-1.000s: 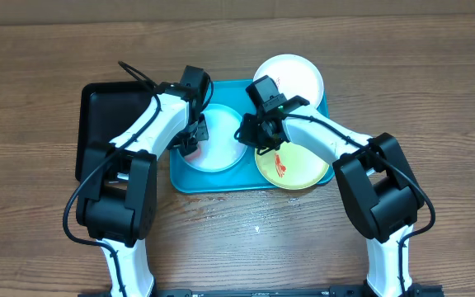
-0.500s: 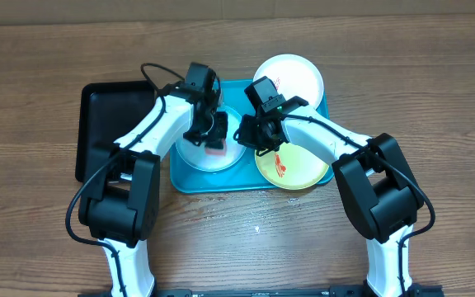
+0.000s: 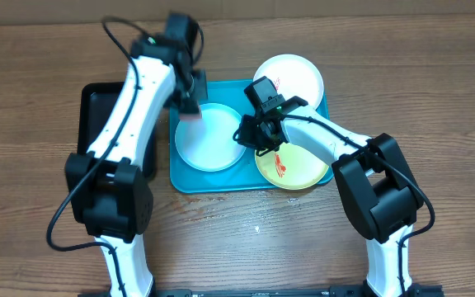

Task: Clean dirty plates on tray and stack at the side
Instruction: 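Lift left gripper away and raise light blue plate with right gripper, then carry light blue plate right and set it on table, then grasp yellow plate rim with right gripper and slide it left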

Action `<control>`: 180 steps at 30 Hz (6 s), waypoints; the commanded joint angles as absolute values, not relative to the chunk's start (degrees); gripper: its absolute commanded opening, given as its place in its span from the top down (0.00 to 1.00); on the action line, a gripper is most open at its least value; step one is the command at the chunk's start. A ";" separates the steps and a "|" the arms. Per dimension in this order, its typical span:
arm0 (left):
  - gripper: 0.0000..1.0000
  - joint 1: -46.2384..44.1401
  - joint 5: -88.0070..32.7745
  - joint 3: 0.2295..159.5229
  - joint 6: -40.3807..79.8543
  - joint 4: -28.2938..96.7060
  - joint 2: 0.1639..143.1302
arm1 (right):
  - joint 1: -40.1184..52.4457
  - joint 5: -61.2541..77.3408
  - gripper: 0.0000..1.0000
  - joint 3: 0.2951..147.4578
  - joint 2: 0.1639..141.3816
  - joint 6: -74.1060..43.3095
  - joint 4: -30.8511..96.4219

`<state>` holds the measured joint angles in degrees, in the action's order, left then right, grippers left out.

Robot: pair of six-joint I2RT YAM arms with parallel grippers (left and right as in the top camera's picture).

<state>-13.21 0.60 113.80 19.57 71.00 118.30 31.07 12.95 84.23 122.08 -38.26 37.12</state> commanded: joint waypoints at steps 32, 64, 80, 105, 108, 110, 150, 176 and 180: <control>0.96 -11.64 1.89 123.48 17.41 81.19 117.67 | 50.17 -55.59 0.96 106.26 111.15 -28.51 67.90; 0.96 -11.64 1.91 123.48 18.04 80.75 117.67 | 54.89 -68.93 0.96 106.24 111.15 -44.51 77.93; 0.96 -11.64 1.91 123.48 18.46 80.75 117.71 | 45.23 -44.12 0.96 106.26 110.76 -49.84 79.40; 0.96 -11.66 -0.25 113.69 18.48 76.27 117.75 | -10.11 15.35 0.96 99.31 105.10 -19.62 73.30; 0.96 -11.66 -0.25 113.51 18.48 76.16 117.75 | -15.38 15.25 0.96 94.59 104.99 -18.44 70.83; 0.96 -11.66 -0.51 113.51 18.48 76.16 117.75 | -18.59 15.07 0.96 90.65 104.75 -18.11 67.90; 0.96 -12.88 -2.50 113.49 18.17 75.77 117.75 | -8.14 20.10 0.57 70.78 94.85 -7.27 61.45; 0.96 -12.88 -2.35 113.49 17.04 75.33 117.75 | 6.70 14.98 0.69 53.43 95.33 -7.46 36.84; 0.96 -12.88 -2.33 113.49 16.69 75.33 117.75 | 6.74 14.79 0.75 51.51 95.33 -7.60 34.96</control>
